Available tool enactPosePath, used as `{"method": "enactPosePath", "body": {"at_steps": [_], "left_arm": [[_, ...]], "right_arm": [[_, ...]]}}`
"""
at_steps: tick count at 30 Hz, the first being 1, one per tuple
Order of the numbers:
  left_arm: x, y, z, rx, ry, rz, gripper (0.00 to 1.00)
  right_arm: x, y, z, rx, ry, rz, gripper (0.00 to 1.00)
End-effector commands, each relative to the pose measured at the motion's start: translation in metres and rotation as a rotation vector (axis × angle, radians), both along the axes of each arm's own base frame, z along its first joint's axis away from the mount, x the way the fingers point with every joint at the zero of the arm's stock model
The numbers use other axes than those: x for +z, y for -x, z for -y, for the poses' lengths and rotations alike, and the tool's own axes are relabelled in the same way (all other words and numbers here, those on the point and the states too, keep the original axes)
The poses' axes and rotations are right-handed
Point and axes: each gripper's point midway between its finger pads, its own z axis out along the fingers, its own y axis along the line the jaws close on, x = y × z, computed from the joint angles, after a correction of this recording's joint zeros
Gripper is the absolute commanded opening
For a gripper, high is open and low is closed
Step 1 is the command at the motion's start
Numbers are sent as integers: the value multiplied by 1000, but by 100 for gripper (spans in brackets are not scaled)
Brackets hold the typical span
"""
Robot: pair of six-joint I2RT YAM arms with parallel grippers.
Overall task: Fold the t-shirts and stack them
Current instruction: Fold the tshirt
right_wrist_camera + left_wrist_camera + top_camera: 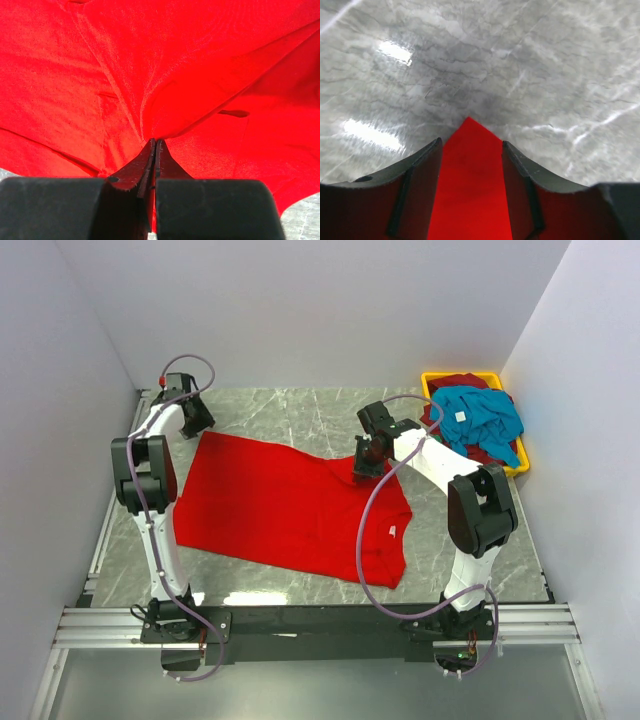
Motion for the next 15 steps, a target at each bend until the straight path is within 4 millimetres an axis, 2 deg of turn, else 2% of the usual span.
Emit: {"method": "enactPosePath", "body": {"at_steps": [1,9,15], "left_arm": [[0,-11,-4,-4,-15,12,56],[-20,-11,-1,-24,-13,-18,56],[-28,-11,-1,-29,-16,-31,50]], "right_arm": [[23,-8,-7,3,-27,64,0],[24,-11,-10,5,-35,60,0],[23,-9,-10,7,-39,54,0]]}}
